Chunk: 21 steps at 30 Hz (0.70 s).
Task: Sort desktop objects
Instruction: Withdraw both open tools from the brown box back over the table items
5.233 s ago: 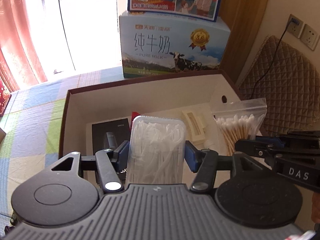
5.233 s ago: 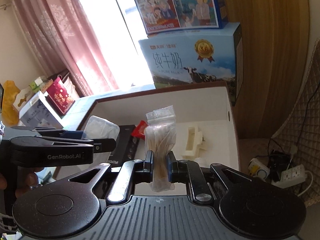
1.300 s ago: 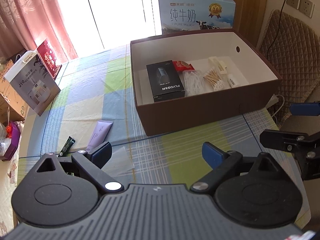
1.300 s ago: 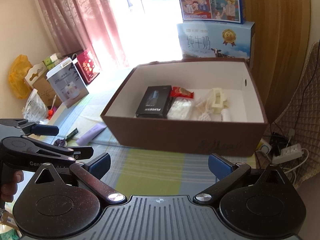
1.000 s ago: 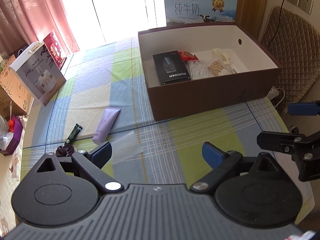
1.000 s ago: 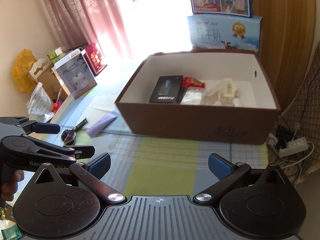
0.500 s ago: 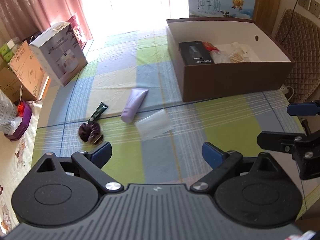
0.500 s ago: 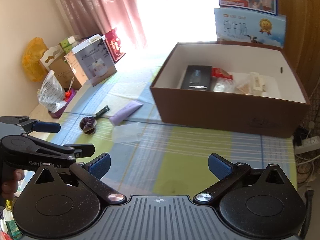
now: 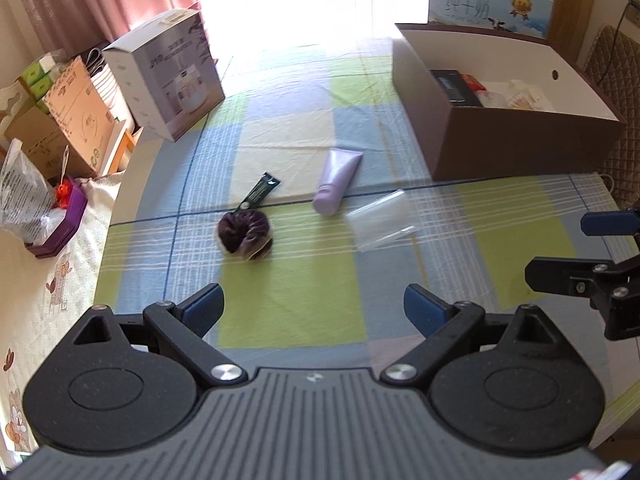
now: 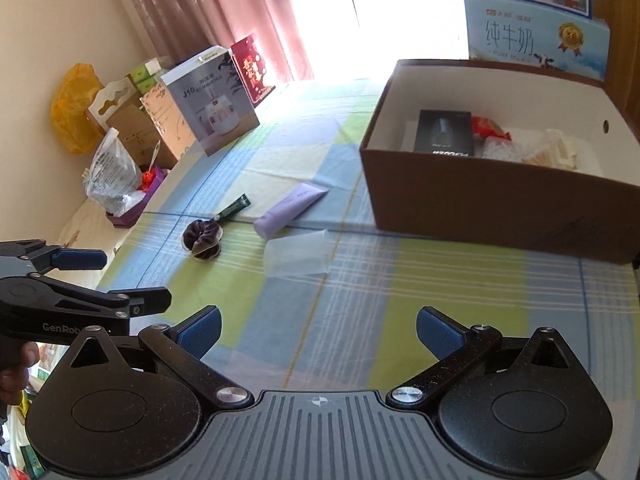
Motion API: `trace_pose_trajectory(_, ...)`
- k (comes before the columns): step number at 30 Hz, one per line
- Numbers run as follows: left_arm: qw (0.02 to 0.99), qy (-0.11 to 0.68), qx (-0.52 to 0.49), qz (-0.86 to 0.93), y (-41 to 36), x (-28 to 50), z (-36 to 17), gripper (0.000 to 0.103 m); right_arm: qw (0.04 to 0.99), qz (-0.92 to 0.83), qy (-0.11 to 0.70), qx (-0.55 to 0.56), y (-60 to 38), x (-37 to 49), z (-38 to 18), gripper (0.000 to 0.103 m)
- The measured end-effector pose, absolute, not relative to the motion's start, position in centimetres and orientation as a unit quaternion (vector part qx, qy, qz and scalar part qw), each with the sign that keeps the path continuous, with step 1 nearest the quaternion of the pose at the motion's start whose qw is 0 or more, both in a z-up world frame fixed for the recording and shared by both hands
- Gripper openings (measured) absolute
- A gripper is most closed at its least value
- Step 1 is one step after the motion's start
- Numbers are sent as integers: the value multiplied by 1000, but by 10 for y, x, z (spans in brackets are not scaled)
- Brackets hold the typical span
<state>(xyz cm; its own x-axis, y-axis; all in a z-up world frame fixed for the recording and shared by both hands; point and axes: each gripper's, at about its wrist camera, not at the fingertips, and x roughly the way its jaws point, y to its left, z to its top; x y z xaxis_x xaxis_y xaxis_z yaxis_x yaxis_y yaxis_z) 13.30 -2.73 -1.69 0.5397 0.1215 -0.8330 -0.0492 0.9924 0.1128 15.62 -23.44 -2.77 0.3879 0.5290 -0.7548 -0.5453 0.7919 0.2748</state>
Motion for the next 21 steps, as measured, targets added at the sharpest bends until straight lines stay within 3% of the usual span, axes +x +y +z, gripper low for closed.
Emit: trace_pose_trajectory(21, 884, 464, 41, 38, 46, 154, -51, 91, 844, 304, 442, 4, -167, 167, -60, 101)
